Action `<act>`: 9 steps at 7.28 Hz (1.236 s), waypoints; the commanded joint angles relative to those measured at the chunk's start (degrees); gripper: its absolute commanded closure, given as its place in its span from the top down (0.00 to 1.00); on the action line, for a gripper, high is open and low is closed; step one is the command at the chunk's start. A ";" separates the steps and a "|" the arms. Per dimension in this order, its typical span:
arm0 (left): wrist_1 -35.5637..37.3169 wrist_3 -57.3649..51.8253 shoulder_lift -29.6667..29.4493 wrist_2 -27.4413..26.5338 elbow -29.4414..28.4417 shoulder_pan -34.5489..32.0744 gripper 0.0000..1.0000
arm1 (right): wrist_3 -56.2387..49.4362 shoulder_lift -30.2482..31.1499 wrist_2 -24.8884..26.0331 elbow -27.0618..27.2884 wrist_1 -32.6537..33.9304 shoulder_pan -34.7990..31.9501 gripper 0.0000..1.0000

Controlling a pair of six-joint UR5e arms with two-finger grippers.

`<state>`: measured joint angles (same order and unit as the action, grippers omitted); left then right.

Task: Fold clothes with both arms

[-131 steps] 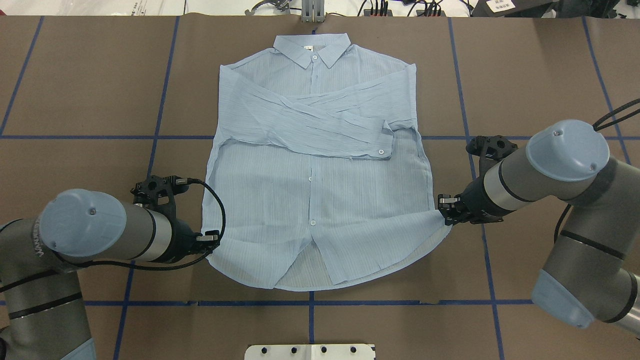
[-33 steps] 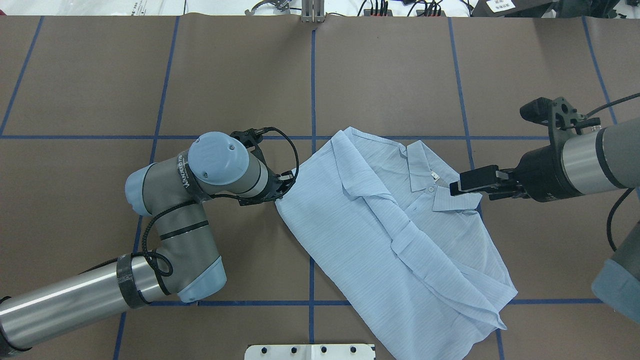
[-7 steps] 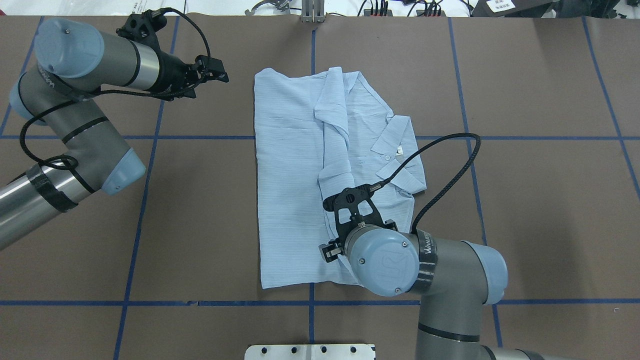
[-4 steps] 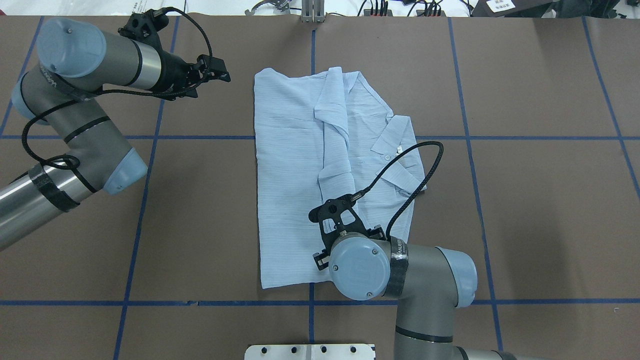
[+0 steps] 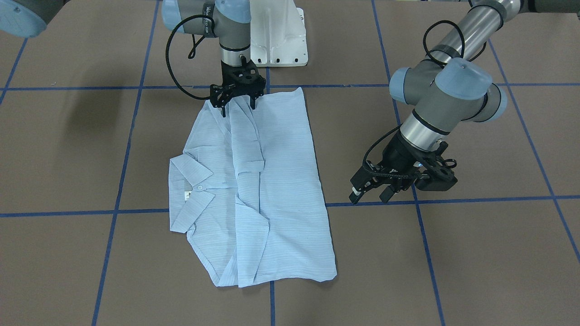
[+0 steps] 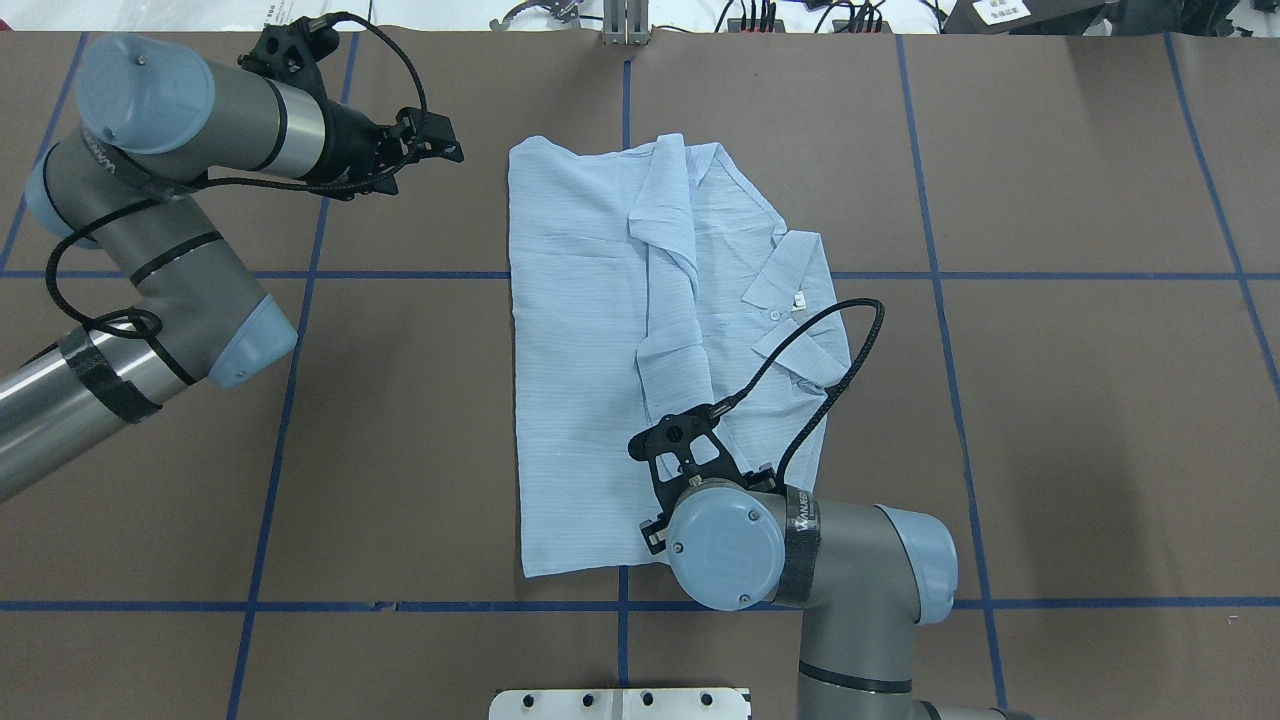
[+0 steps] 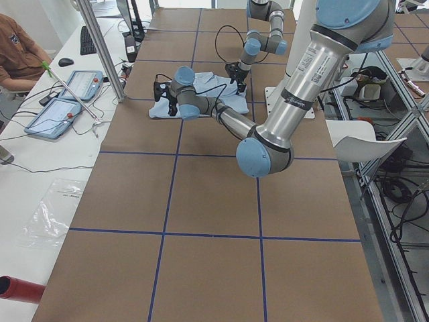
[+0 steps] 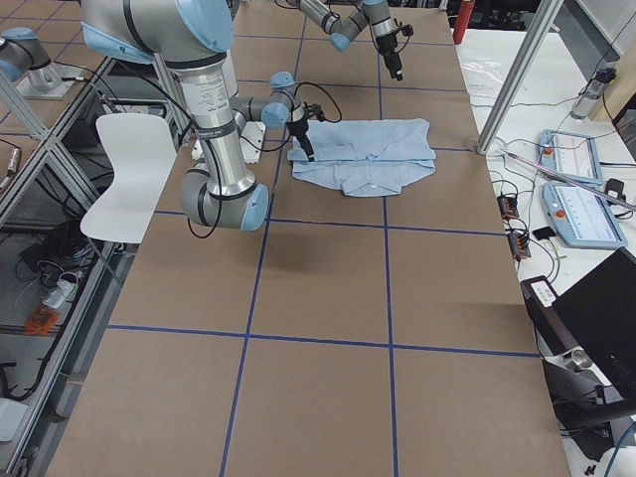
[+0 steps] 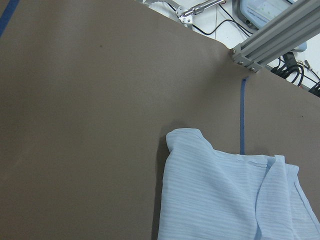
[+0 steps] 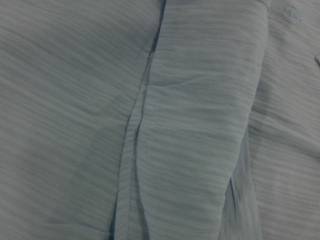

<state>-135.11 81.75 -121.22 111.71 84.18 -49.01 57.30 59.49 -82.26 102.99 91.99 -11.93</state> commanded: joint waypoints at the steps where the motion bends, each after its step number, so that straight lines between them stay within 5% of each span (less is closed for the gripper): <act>1: -0.07 0.08 -0.07 -0.09 -0.07 0.14 1.00 | -0.60 0.80 -0.09 -0.16 0.12 -0.54 1.00; 7: -0.42 1.05 -0.86 -0.18 -0.25 0.58 1.00 | -9.39 18.61 -4.57 9.83 -0.59 -8.89 1.00; 9: -0.51 1.05 -0.86 -0.18 -0.33 0.58 1.00 | -9.57 19.26 -6.93 13.90 -0.58 -10.65 1.00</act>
<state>-135.55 82.76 -122.05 111.53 83.92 -48.43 47.88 78.02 -87.51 114.67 91.46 -21.37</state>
